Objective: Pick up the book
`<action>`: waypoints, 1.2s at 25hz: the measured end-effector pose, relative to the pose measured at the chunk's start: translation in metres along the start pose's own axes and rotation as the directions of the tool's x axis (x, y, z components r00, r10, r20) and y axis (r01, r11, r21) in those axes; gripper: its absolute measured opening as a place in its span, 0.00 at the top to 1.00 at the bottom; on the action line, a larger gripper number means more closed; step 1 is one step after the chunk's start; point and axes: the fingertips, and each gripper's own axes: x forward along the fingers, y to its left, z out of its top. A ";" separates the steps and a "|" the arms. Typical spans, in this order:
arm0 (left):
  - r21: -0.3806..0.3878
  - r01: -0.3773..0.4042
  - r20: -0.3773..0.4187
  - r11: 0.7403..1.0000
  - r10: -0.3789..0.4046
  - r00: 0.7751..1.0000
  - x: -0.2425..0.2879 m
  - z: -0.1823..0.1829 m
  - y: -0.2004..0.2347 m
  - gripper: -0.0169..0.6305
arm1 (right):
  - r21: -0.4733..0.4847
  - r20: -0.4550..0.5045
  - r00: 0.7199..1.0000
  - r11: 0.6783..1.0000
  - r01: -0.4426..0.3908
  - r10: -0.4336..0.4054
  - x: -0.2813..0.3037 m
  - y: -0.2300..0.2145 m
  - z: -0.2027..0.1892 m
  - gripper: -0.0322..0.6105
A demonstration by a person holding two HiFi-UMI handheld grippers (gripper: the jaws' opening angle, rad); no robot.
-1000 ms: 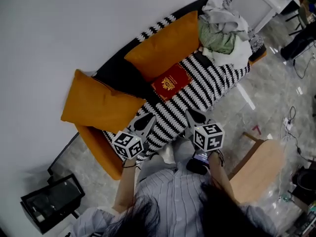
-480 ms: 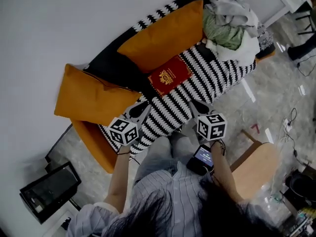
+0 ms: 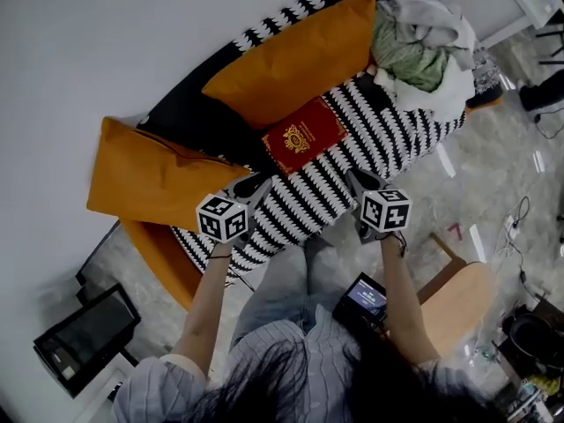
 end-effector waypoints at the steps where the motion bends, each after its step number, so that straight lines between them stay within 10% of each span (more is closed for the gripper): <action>1: -0.007 0.002 -0.015 1.000 -0.002 1.000 0.007 -0.005 0.009 0.87 | 0.010 -0.001 1.000 1.000 -0.002 0.002 0.008 -0.006 -0.001 0.88; 30: -0.310 -0.090 -0.157 0.946 0.042 0.987 0.146 -0.100 0.211 0.59 | 0.340 0.027 0.999 0.940 0.022 -0.033 0.180 -0.141 -0.045 0.85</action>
